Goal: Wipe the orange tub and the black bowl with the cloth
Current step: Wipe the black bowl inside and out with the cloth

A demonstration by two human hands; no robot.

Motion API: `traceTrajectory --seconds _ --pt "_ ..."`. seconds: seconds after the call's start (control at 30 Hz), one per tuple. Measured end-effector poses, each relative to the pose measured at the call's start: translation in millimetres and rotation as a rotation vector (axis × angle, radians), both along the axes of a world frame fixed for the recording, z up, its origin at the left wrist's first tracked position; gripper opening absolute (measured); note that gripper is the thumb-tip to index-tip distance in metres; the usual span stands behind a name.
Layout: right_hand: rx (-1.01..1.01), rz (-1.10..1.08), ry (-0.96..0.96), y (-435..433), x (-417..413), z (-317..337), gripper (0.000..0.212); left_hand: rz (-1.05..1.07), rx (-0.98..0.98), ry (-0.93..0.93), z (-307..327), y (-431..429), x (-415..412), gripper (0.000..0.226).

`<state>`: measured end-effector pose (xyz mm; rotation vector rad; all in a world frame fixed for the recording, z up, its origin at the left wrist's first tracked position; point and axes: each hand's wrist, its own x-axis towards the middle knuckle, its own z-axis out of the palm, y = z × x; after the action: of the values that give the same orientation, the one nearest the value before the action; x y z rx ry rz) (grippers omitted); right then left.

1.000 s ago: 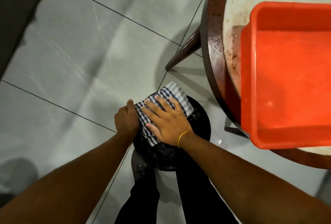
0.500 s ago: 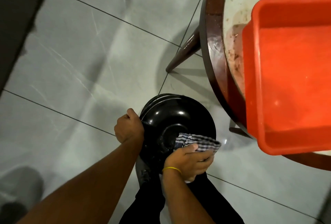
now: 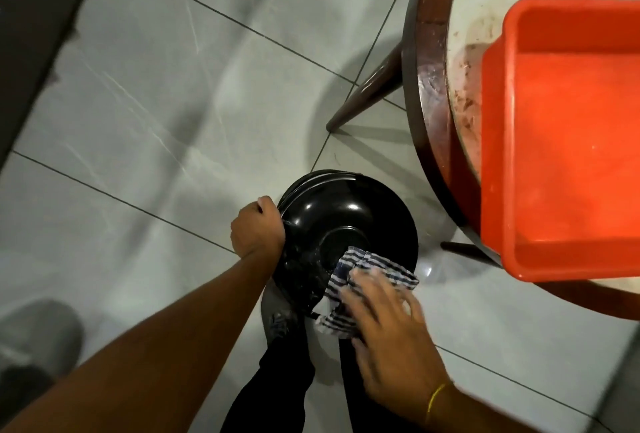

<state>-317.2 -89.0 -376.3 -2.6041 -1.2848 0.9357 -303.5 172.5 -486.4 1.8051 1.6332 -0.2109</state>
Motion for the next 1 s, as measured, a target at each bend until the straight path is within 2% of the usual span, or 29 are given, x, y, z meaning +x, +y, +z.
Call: traceTrajectory --seconds 0.07,0.13,0.17,0.27,0.33,0.43,0.5,0.63,0.8,1.0 --pt "0.108 0.649 -0.008 -8.7 20.7 -12.8 0.076 -0.018 0.003 0.004 -1.0 0.6 -0.7 0.056" --pt "0.172 1.096 -0.015 -3.8 44.4 -39.0 0.059 -0.05 -0.011 0.002 -2.9 0.7 -2.1 0.057" --pt "0.184 1.221 -0.03 2.4 58.2 -54.3 0.057 -0.078 -0.014 -0.004 -4.3 2.5 -2.9 0.058" --pt "0.23 1.537 -0.064 25.6 96.2 -89.1 0.077 -0.248 -0.007 -0.03 -9.8 9.8 -6.6 0.059" --pt "0.255 1.652 -0.098 40.5 103.5 -98.9 0.074 -0.343 -0.017 -0.02 -10.8 15.8 -6.4 0.06" --pt "0.344 1.682 -0.075 53.0 97.6 -109.7 0.063 -0.39 -0.075 0.0 -13.0 20.9 -6.1 0.063" --pt "0.348 1.628 -0.032 61.6 92.5 -111.0 0.06 -0.36 -0.164 -0.004 -16.5 23.0 -7.1 0.062" --pt "0.359 1.372 0.068 83.7 82.7 -110.4 0.056 -0.296 -0.319 -0.045 -24.1 27.7 -8.9 0.062" --pt "0.258 0.935 -0.014 117.5 64.3 -109.9 0.062 -0.297 -0.488 -0.07 -25.5 38.6 -8.2 0.069" --pt "0.271 0.748 -0.035 113.4 60.4 -107.5 0.059 -0.347 -0.573 -0.113 -20.7 46.6 -5.9 0.079"
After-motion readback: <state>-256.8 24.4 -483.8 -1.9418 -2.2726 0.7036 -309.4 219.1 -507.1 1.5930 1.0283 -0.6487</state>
